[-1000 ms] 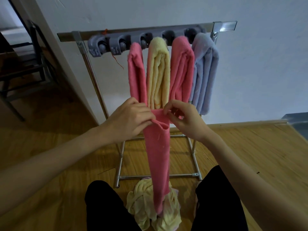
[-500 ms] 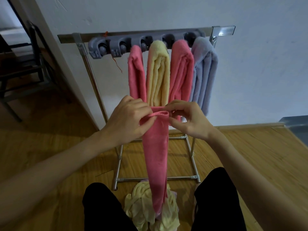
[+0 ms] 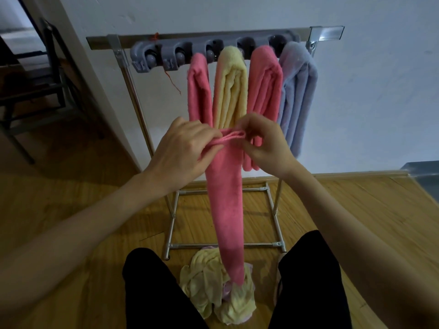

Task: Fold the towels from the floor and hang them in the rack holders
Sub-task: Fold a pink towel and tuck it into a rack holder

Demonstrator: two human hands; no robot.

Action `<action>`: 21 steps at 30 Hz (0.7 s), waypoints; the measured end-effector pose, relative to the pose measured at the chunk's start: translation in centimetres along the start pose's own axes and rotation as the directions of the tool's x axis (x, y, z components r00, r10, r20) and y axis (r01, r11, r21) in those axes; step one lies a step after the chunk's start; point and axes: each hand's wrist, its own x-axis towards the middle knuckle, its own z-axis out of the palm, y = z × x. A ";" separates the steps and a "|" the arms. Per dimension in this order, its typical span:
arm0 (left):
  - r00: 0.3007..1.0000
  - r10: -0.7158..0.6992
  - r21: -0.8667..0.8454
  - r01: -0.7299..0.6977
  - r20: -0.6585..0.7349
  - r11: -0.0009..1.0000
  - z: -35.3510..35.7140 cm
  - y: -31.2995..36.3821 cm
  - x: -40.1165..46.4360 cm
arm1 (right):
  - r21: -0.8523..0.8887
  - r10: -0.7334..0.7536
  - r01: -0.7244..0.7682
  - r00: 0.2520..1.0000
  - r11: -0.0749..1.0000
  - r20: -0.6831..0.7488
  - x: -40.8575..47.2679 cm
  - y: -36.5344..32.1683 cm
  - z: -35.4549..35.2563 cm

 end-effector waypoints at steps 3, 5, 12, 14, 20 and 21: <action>0.996 -0.053 -0.045 0.050 -0.071 0.998 0.6 -0.2 -1.1 | 0.107 0.070 -0.064 0.996 0.992 -0.051 0.2 0.0 1.1; 0.982 -0.127 -0.081 0.116 -0.138 0.990 1.9 -0.2 -2.6 | 0.152 0.143 -0.133 0.988 0.979 -0.054 0.1 0.3 1.9; 0.772 -0.540 -0.512 0.630 0.335 0.583 9.0 -0.9 -10.9 | 0.306 0.414 -0.399 0.910 0.864 0.017 -0.7 0.7 3.2; 0.633 -0.552 -0.594 0.754 0.543 0.281 11.2 -1.3 -12.4 | 0.372 0.457 -0.438 0.888 0.819 0.038 -0.8 0.4 3.3; 0.454 -0.449 -0.452 0.884 0.769 0.120 15.8 -1.6 -14.4 | 0.502 0.553 -0.480 0.833 0.719 0.003 -0.2 -1.3 3.1; 0.427 -0.430 -0.423 0.899 0.795 0.111 16.5 -1.5 -14.6 | 0.545 0.560 -0.458 0.828 0.703 -0.027 -0.1 -1.6 2.9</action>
